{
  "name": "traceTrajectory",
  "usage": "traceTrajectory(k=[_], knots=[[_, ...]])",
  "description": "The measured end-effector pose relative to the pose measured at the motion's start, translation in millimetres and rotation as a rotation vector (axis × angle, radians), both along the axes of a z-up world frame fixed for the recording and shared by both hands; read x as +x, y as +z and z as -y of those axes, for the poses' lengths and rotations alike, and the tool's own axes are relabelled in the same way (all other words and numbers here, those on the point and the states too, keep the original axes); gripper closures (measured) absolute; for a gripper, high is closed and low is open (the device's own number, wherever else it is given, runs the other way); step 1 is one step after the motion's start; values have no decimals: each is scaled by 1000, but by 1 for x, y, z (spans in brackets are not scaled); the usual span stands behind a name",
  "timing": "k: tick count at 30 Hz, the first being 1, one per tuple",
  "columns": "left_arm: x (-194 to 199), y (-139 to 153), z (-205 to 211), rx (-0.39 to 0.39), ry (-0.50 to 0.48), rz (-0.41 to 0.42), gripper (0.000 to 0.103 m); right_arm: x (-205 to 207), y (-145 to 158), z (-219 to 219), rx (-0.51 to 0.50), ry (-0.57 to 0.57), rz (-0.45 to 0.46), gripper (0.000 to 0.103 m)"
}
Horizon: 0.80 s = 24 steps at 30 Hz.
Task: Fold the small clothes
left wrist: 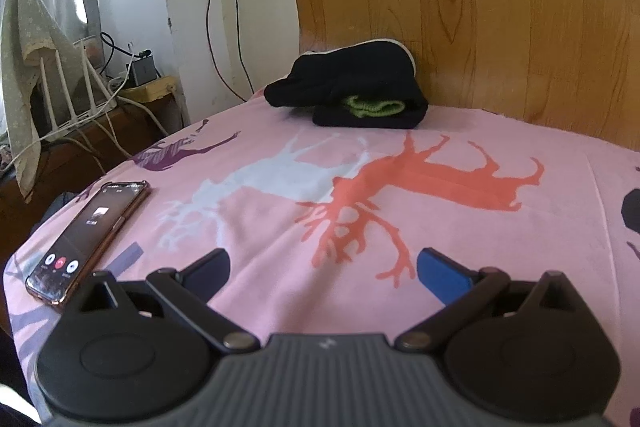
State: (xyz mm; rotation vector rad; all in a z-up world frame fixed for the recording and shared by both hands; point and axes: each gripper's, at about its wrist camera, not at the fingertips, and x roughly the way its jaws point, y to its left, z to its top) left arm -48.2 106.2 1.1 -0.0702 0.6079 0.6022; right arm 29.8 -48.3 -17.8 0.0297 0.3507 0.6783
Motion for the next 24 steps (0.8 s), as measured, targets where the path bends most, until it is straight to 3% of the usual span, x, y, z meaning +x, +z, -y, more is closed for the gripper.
traceTrajectory(k=[24], knots=[[3, -1, -3, 0, 38, -21, 0, 3, 0, 6, 27, -22, -14, 0]])
